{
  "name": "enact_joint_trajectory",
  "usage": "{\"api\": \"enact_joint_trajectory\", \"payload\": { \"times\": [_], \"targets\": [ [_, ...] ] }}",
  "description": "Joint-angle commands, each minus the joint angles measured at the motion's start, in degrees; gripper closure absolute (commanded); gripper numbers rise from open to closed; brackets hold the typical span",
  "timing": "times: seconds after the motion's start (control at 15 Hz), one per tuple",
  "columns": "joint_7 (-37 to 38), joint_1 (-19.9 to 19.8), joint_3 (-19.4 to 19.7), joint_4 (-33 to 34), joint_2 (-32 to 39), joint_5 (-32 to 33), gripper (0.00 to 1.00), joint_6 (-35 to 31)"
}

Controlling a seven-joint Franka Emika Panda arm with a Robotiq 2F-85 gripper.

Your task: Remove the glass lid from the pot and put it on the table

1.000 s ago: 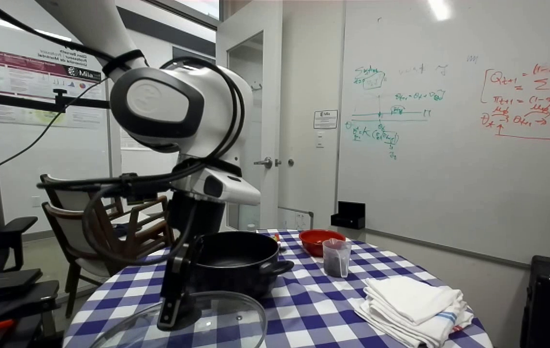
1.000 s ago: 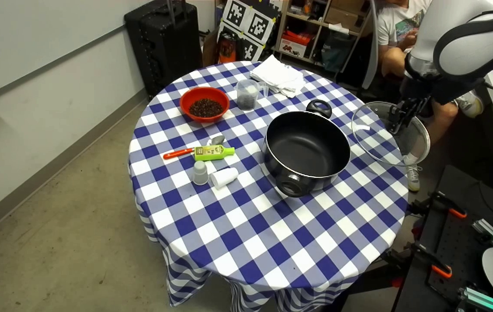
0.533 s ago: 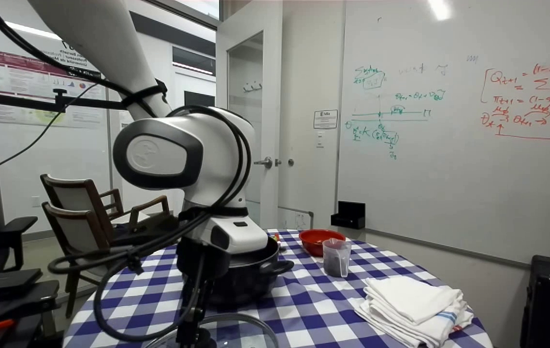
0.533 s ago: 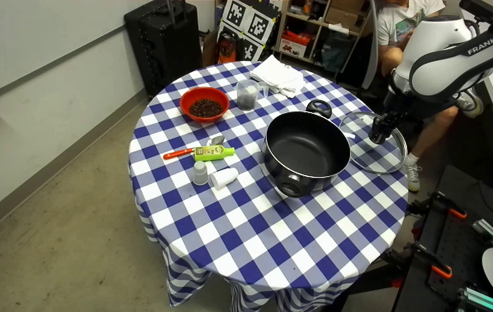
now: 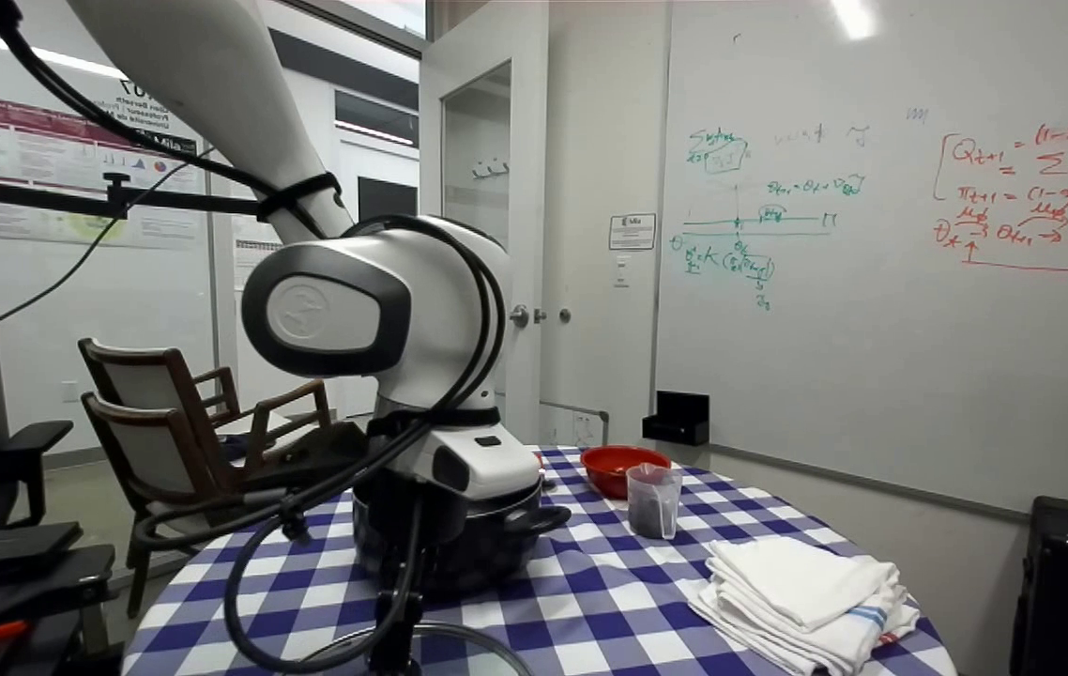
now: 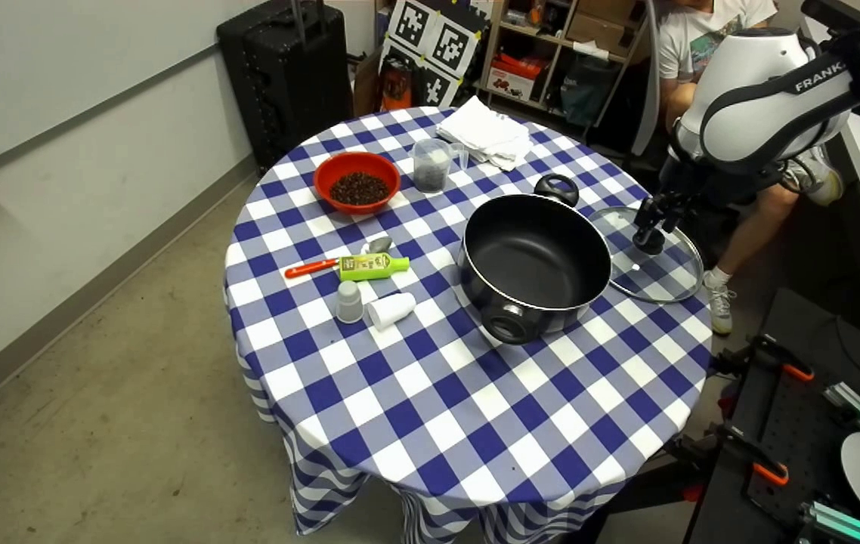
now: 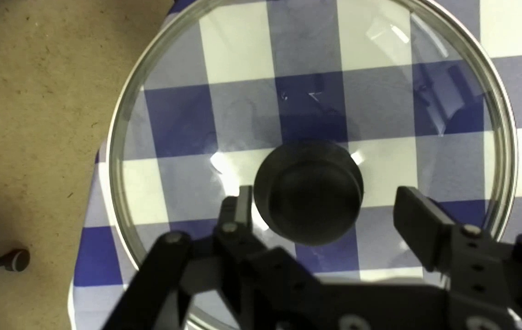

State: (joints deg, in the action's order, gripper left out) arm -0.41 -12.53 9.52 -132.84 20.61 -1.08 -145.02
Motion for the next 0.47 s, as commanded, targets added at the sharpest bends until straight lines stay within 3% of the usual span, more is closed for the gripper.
{"api": "enact_joint_trajectory", "payload": {
  "times": [0.0, 0.4],
  "targets": [
    [-1.36, 0.11, -0.6, 0.74, -3.06, -1.1, 0.0, 1.16],
    [-0.86, 0.62, -0.63, 1.19, -4.0, -0.19, 0.0, 0.92]
  ]
}}
